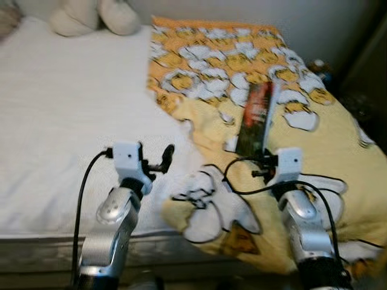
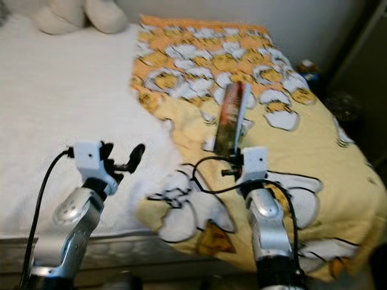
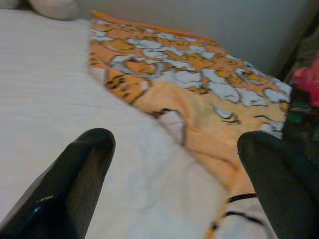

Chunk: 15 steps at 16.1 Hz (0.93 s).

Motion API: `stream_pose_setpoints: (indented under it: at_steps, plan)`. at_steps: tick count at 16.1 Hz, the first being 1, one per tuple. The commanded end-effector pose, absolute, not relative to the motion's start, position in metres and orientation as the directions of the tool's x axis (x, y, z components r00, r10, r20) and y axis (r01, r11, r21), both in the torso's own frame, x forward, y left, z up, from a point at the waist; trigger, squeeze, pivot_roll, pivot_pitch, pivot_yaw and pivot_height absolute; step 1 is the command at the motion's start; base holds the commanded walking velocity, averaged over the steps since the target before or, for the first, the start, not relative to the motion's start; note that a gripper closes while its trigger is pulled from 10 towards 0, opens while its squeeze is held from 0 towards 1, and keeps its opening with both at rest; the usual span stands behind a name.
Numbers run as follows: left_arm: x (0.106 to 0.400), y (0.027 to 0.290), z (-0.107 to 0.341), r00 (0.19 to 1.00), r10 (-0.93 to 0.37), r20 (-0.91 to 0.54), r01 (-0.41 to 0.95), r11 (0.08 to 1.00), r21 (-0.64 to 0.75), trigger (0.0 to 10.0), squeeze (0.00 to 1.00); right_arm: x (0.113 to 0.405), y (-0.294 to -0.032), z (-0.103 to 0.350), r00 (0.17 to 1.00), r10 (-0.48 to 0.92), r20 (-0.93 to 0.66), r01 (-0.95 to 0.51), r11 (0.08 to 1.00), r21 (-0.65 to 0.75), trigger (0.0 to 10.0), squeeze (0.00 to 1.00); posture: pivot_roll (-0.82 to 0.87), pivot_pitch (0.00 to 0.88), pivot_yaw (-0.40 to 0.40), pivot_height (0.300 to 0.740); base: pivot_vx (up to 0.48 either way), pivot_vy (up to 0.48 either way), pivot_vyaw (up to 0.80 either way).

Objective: Clean up the room

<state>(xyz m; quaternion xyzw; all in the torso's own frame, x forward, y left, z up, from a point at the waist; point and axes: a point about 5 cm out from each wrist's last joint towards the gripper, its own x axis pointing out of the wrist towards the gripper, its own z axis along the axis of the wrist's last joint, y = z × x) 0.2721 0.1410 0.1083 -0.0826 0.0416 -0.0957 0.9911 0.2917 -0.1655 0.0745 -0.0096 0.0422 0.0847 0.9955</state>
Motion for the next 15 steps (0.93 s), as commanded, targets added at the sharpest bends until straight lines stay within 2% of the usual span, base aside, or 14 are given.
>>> stream_pose_setpoints:
  at_steps: [1, 7, 11, 15]
  plan:
    - [0.2719, 0.1432, 0.1079, 0.981, -0.18, -0.066, 0.168, 0.972, -0.162, 10.0, 0.0, 0.2951, -0.1575, 0.091, 0.98, 0.199, 0.001, -0.198, 0.979, -0.041, 0.0, 0.0, 0.02, 0.0, -0.047, 0.719, 0.0, 0.48, 0.0]
    - [0.2712, 0.1381, 0.108, 0.979, -0.195, -0.062, 0.187, 0.976, -0.111, 10.0, 0.0, 0.2969, -0.1571, 0.0889, 0.979, 0.201, -0.004, -0.201, 0.978, -0.048, 0.0, 0.0, 0.02, 0.0, -0.05, 0.719, 0.0, 0.48, 0.65]
    - [0.2748, 0.1444, 0.1123, 0.978, -0.204, -0.047, 0.199, 0.976, -0.094, 10.0, 0.0, 0.2988, -0.155, 0.0892, 0.981, 0.196, 0.001, -0.196, 0.98, -0.042, 0.0, 0.0, 0.03, 0.0, -0.055, 0.719, 0.0, 0.48, 0.69]
    - [0.2794, 0.1472, 0.1148, 0.972, -0.229, -0.045, 0.225, 0.972, -0.068, 10.0, 0.0, 0.3006, -0.1516, 0.0879, 0.983, 0.185, 0.003, -0.185, 0.982, -0.031, 0.0, 0.0, 0.04, 0.0, -0.053, 0.719, 0.0, 0.48, 0.0]
